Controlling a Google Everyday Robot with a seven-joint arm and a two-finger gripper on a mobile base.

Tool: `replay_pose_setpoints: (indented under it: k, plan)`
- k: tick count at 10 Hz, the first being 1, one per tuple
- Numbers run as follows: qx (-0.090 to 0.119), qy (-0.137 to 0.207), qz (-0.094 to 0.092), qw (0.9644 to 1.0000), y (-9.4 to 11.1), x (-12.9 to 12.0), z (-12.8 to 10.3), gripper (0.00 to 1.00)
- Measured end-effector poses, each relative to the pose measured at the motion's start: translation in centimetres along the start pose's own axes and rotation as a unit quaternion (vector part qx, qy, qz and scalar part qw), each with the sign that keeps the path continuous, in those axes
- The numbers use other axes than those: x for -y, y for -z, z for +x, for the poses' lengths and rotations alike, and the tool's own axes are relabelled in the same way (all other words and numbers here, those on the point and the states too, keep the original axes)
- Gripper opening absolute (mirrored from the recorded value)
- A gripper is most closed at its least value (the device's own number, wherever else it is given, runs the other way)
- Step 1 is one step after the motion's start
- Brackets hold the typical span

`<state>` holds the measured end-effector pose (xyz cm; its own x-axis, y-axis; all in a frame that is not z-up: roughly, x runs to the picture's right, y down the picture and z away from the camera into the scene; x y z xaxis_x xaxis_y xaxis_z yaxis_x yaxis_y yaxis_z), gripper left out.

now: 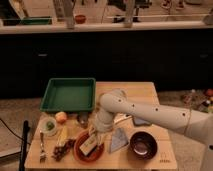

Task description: Wipe red bowl with eraser

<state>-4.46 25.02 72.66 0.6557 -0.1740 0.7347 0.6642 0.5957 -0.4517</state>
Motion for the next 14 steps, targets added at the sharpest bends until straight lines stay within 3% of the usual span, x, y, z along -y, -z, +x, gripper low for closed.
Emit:
replay_pose_setpoints:
  k: [5, 9, 11, 14]
  plan:
    - [0.015, 0.011, 0.001, 0.9998, -0.6, 2.1, 0.4, 0.00]
    - [0.041, 0.060, -0.010, 0.9973, -2.6, 4.6, -3.2, 0.00]
    - [0.046, 0.078, -0.019, 0.9957, -2.7, 4.0, -4.8, 0.00]
    - [0.042, 0.082, -0.017, 0.9956, -1.9, 2.1, -6.0, 0.00]
